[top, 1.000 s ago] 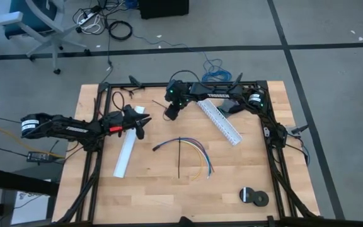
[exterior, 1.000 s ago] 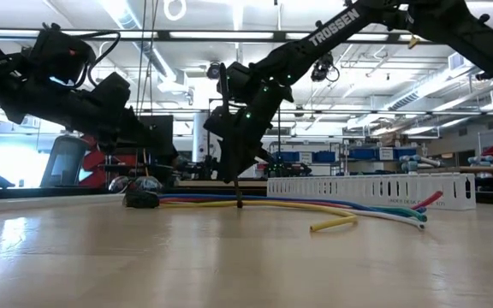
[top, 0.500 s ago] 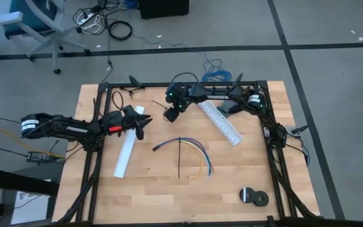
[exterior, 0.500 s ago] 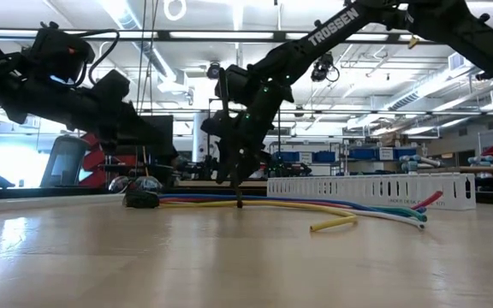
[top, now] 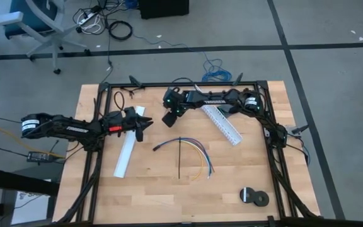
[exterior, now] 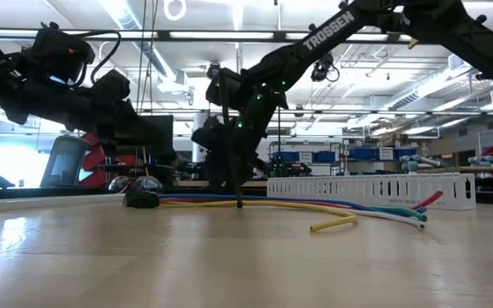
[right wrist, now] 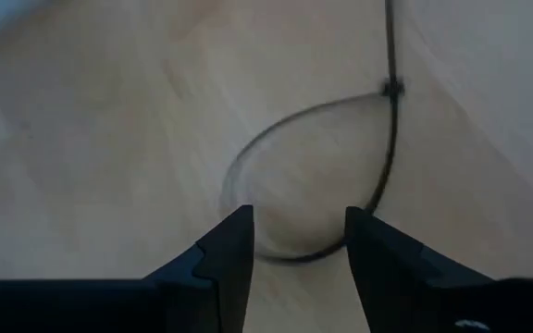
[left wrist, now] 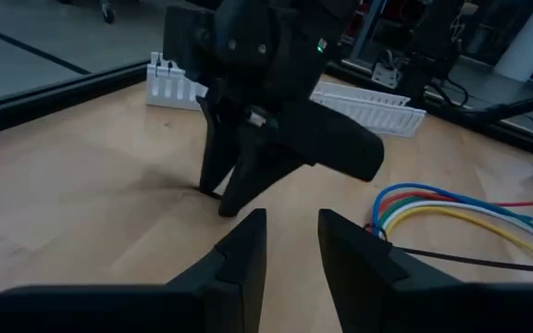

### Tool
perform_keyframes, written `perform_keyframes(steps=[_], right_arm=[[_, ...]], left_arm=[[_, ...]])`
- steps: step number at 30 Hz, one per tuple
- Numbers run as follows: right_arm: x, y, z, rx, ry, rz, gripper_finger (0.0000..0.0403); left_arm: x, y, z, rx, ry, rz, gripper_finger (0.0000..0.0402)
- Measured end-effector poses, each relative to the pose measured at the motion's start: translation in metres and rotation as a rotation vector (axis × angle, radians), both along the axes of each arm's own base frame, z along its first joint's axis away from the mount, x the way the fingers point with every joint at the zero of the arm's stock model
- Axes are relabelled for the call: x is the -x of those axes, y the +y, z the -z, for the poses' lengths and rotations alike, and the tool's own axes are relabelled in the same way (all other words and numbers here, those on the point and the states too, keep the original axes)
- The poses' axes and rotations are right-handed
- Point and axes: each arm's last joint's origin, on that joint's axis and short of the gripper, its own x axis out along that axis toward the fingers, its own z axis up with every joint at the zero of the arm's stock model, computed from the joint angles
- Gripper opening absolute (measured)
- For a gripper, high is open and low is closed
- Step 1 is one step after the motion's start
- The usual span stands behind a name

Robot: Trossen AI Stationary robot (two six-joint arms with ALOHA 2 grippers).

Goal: Ziptie cables
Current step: Wrap the cable wires with black zip tie

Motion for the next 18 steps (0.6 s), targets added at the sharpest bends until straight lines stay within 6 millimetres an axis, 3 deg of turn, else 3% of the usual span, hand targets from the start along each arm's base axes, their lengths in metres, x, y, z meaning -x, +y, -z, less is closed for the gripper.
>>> perform_keyframes(steps=[18], right_arm=[[-0.004, 0.013, 0.003, 0.007, 0.006, -0.098, 0.0151]], left_arm=[[0.001, -0.001, 0.003, 0.052, 0.020, 0.003, 0.0110]])
